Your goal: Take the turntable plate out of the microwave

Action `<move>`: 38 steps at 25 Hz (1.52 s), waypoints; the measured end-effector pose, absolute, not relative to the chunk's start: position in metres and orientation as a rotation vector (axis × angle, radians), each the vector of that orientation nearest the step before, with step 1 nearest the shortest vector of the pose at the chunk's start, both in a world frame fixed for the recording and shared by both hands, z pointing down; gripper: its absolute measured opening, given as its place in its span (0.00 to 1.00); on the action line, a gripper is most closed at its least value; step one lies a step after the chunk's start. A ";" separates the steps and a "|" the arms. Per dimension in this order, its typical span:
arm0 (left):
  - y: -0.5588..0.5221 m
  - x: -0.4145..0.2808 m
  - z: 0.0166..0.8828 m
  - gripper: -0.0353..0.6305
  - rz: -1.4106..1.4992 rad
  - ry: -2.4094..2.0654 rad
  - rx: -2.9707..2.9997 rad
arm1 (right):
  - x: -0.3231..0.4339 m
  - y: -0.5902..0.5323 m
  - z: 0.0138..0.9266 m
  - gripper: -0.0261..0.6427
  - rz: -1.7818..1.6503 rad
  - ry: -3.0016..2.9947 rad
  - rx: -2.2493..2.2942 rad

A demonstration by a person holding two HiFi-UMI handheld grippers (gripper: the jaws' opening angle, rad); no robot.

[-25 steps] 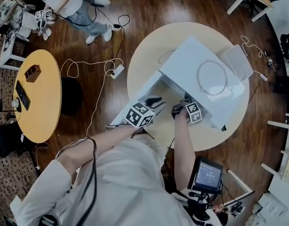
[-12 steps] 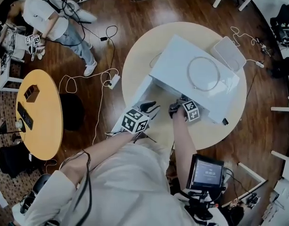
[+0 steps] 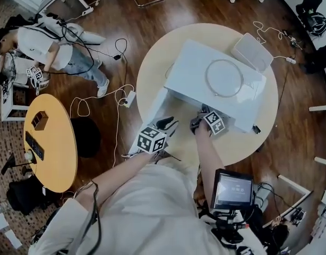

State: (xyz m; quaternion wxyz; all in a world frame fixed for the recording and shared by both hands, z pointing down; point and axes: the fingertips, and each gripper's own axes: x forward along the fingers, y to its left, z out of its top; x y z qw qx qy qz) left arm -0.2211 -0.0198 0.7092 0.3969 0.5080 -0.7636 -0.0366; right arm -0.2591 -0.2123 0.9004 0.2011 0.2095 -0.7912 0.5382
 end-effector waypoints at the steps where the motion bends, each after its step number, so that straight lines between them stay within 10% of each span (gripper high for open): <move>1: -0.018 -0.222 0.709 0.21 -0.091 -1.936 1.284 | -0.259 -0.209 0.900 0.04 1.538 -2.199 0.589; 15: -0.028 -0.209 0.711 0.21 -0.094 -1.910 1.286 | -0.253 -0.236 0.903 0.23 1.595 -2.220 0.747; 38: -0.012 -0.223 0.692 0.21 -0.071 -1.960 1.277 | -0.272 -0.239 0.902 0.23 1.768 -2.057 0.862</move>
